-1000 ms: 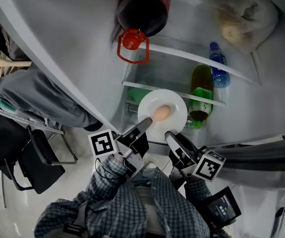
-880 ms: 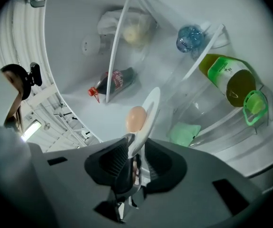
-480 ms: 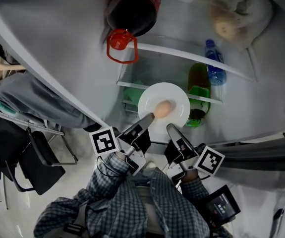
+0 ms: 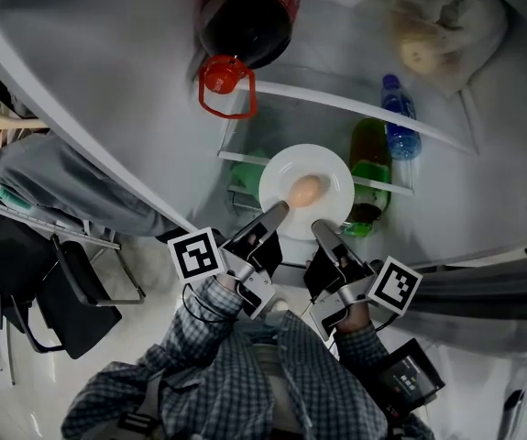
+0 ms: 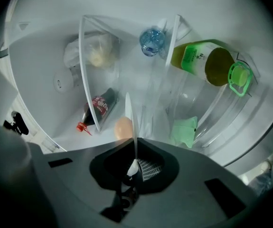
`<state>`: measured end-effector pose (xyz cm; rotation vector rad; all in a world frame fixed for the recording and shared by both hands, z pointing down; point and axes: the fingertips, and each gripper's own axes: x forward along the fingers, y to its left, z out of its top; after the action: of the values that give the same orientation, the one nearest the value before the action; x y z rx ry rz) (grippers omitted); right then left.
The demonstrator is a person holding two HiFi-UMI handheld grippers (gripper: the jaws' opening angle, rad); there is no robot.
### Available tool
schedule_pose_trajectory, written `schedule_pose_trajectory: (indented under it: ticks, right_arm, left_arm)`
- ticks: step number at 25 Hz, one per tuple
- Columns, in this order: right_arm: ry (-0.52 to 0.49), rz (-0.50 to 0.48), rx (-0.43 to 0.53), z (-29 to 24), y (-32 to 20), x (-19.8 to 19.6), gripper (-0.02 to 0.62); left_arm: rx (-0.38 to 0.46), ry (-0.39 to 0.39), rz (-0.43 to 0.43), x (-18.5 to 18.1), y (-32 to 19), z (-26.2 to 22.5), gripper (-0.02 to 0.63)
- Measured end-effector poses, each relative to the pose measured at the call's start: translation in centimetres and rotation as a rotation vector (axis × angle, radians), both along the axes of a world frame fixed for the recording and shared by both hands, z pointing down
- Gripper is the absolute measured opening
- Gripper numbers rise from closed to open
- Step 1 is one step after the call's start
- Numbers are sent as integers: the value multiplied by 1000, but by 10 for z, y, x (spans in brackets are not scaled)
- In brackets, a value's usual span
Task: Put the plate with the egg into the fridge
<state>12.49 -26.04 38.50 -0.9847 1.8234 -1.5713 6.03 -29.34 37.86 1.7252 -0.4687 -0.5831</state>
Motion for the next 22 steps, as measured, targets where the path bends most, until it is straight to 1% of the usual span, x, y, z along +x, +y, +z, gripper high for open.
schedule_pose_trajectory:
  ticks: [11, 18, 22]
  right_arm:
    - [-35, 30, -13, -12, -28, 10, 18]
    - [-9, 32, 6, -17, -45, 16, 18]
    - [-11, 44, 7, -17, -53, 19, 20]
  left_arm:
    - [53, -48, -26, 11, -31, -14, 34]
    - [61, -66, -69, 17, -50, -20, 34]
    - [44, -110, -98, 16, -57, -15, 34]
